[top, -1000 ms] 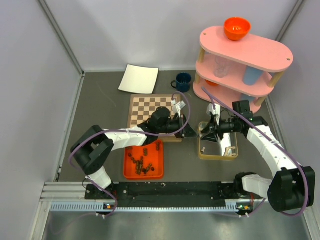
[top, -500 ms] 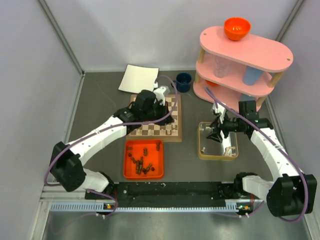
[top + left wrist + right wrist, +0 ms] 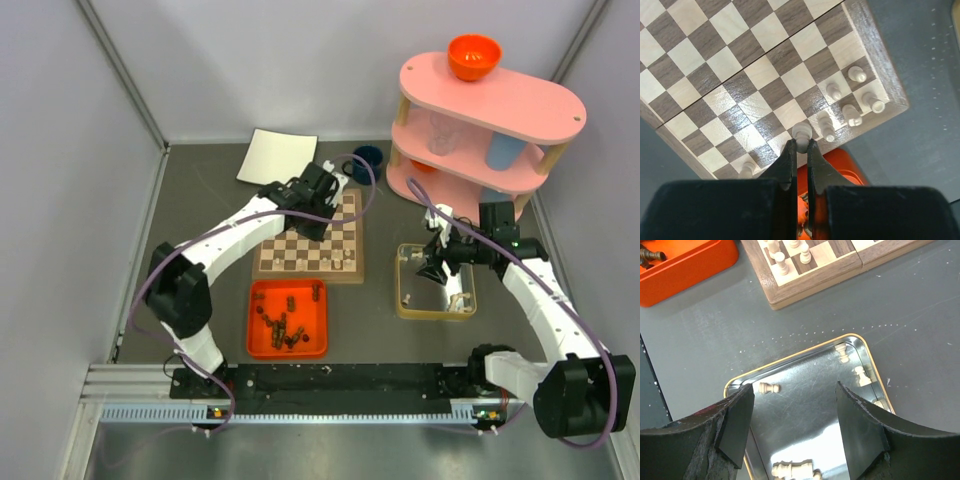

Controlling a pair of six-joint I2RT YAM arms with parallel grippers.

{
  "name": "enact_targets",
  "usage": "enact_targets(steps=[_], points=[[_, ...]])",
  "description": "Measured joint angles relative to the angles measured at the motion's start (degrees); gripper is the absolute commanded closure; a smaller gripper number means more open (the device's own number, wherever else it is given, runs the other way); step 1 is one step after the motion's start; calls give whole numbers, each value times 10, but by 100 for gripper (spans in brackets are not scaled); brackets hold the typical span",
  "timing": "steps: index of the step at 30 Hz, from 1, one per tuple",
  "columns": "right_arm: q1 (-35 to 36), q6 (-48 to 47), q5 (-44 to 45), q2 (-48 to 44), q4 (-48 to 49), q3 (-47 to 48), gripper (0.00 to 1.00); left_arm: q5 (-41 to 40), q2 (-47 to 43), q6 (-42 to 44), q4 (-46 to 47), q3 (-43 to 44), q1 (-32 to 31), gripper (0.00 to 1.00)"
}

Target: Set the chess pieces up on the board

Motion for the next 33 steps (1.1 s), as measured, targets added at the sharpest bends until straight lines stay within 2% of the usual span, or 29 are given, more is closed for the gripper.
enact_targets(steps=[11, 33], points=[[0, -3, 12, -2, 0, 0, 34, 3, 94, 28, -28, 56, 5, 99], [0, -6, 16, -1, 0, 0, 34, 41, 155, 27, -27, 62, 9, 95]])
